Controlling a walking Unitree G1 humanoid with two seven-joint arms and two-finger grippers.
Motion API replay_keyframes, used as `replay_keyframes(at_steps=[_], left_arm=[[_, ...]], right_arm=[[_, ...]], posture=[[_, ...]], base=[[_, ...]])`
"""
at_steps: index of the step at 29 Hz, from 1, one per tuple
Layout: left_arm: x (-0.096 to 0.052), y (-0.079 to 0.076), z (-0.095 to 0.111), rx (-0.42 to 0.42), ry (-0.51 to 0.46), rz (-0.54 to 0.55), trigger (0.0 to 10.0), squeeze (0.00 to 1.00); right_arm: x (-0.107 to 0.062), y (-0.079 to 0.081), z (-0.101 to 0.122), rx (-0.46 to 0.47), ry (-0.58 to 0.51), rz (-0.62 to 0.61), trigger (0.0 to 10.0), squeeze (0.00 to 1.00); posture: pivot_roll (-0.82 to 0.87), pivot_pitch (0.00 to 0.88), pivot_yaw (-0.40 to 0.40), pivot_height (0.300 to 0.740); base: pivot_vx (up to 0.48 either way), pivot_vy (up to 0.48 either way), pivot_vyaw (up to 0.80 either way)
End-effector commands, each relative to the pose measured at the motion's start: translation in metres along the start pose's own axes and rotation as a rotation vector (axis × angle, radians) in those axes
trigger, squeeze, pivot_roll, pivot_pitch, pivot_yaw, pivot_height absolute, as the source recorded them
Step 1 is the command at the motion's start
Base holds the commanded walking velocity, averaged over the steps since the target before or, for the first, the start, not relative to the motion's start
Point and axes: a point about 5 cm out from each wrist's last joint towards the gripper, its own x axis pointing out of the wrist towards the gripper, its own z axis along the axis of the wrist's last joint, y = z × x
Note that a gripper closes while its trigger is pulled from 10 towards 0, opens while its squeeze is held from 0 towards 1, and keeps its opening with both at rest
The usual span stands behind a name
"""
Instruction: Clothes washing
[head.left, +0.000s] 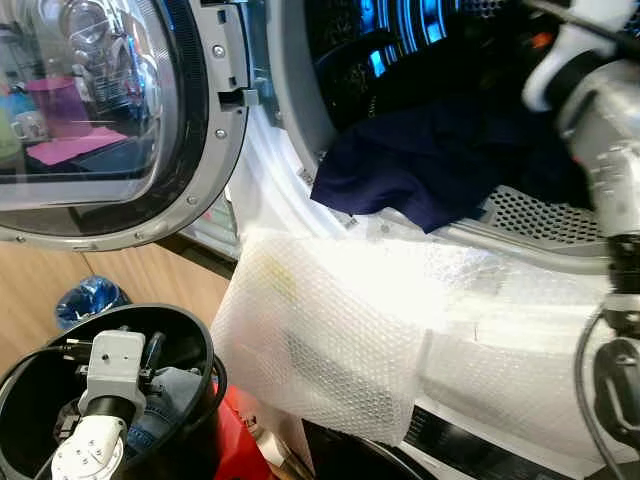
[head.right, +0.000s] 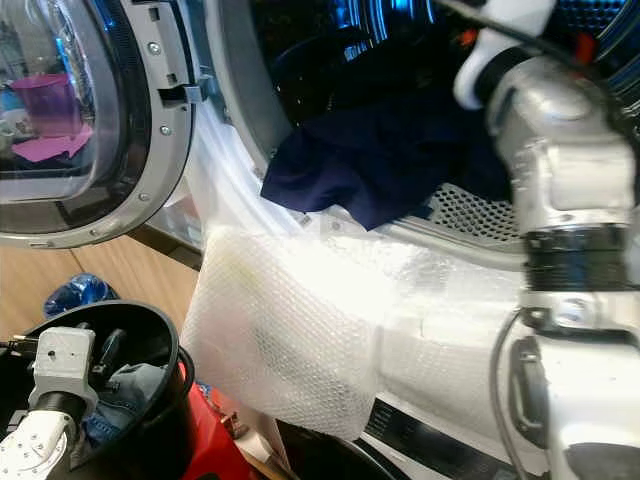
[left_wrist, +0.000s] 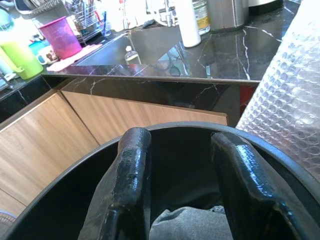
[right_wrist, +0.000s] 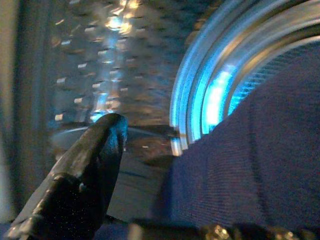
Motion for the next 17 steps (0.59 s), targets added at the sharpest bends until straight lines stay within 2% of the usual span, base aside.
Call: replay_keyframes(at_steps=[1, 3, 4, 5, 7, 8, 9, 11, 13, 14, 17], left_arm=[[0.000, -0.002, -0.002, -0.013, 0.016, -0.011, 10.0, 0.00], [-0.001, -0.002, -0.003, -0.013, 0.018, -0.013, 10.0, 0.00], [-0.001, -0.004, -0.003, -0.015, 0.019, -0.018, 10.0, 0.00], [-0.001, -0.004, -0.003, -0.015, 0.019, -0.018, 10.0, 0.00], [0.000, -0.006, -0.003, -0.019, 0.019, -0.025, 10.0, 0.00], [0.000, -0.006, -0.003, -0.019, 0.019, -0.025, 10.0, 0.00], [0.000, -0.007, -0.004, -0.020, 0.020, -0.028, 10.0, 0.00], [0.000, -0.008, -0.004, -0.021, 0.021, -0.028, 10.0, 0.00], [0.000, -0.008, -0.004, -0.021, 0.022, -0.029, 10.0, 0.00], [0.000, -0.008, -0.004, -0.021, 0.022, -0.029, 10.0, 0.00], [0.000, -0.008, -0.005, -0.023, 0.024, -0.029, 10.0, 0.00]], right_arm=[[-0.006, -0.003, 0.004, 0.014, 0.001, -0.012, 10.0, 0.00], [-0.010, -0.004, 0.003, 0.021, 0.006, -0.016, 10.0, 0.00], [-0.023, 0.001, -0.014, 0.019, 0.108, 0.001, 10.0, 0.00], [-0.023, 0.001, -0.014, 0.019, 0.108, 0.001, 10.0, 0.00], [-0.037, 0.006, -0.035, -0.030, 0.221, -0.012, 10.0, 0.00], [-0.037, 0.006, -0.035, -0.030, 0.221, -0.012, 10.0, 0.00], [-0.043, -0.004, -0.042, -0.062, 0.249, -0.113, 10.0, 0.00], [-0.047, -0.009, -0.044, -0.052, 0.267, -0.168, 10.0, 0.00], [-0.053, -0.004, -0.042, -0.007, 0.257, -0.133, 10.0, 0.00], [-0.053, -0.004, -0.042, -0.007, 0.257, -0.133, 10.0, 0.00], [-0.063, 0.012, -0.037, -0.022, 0.250, -0.025, 10.0, 0.00]], posture=[[0.06, 0.000, 0.011, 0.740], [0.05, 0.000, 0.003, 0.740], [0.05, 0.000, 0.002, 0.740], [0.05, 0.000, 0.002, 0.740], [0.04, 0.000, -0.007, 0.740], [0.04, 0.000, -0.007, 0.740], [0.04, 0.000, -0.010, 0.740], [0.04, 0.000, -0.011, 0.740], [0.04, 0.000, -0.011, 0.740], [0.04, 0.000, -0.011, 0.740], [0.03, 0.000, -0.009, 0.740]], base=[[0.000, 0.000, 0.00], [0.000, 0.000, 0.00], [0.000, 0.000, 0.00], [0.000, 0.000, 0.00], [0.000, 0.000, 0.00], [0.000, 0.000, 0.00], [0.000, 0.000, 0.00], [0.000, 0.000, 0.00], [0.000, 0.000, 0.00], [0.000, 0.000, 0.00], [0.000, 0.000, 0.00]])
